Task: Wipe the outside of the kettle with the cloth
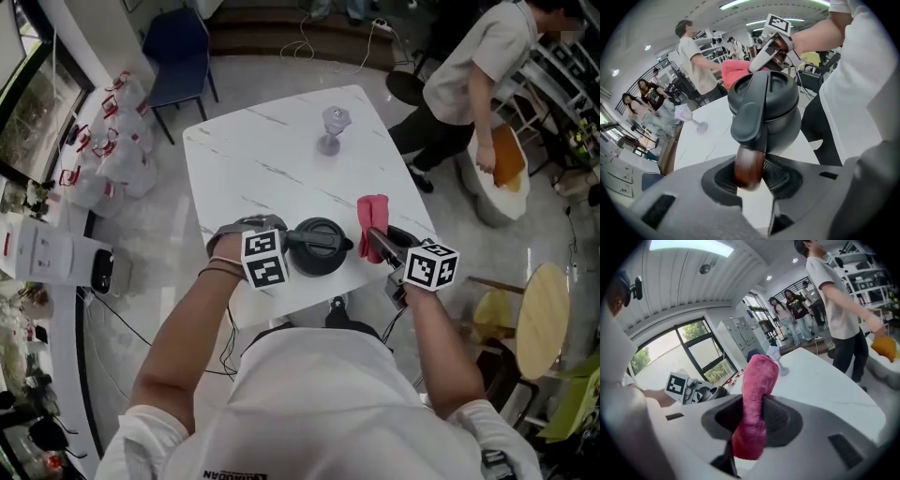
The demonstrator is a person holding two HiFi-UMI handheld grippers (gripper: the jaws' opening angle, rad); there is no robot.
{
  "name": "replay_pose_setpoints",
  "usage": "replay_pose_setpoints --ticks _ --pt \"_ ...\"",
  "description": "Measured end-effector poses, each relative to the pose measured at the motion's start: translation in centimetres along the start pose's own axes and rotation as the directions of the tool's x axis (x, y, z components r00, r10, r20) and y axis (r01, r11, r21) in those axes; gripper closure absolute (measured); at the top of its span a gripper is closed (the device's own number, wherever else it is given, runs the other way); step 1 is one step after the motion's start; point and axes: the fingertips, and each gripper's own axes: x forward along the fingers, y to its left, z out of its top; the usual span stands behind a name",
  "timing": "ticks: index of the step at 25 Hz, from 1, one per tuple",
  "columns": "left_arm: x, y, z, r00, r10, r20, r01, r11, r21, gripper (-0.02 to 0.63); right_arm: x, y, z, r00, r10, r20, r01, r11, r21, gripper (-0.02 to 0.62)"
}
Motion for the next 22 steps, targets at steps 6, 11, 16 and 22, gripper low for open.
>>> replay_pose_setpoints --ticks 6,11,16,22 --pt "-0.6 0.4 0.3 0.999 0.041 0.033 -0.041 0.999 0.020 0.444 -3.2 1.6 -0.9 0.995 -0.068 0.072 0.068 0.998 -0.001 0.476" --pt "-1.9 0.4 -0.1 0.994 0.060 0.093 -0.058 0.998 -0.017 0.379 -4.4 2.1 -1.4 0.988 -0.097 0.116 0.098 0.995 -0.006 0.476" --pt "-5.2 -0.2 -1.1 0.975 0.112 0.194 -0.067 0.972 -0.226 0.366 -4.6 3.5 -1.8 0.990 -0.065 0.122 0.074 0.995 -0.073 0.477" --pt "-9.2 -2.7 -0.1 0.878 0.299 0.373 -0.015 0.798 -0.603 0.424 -5.2 5.0 -1.5 0.993 -0.001 0.117 0.020 0.986 -0.167 0.477"
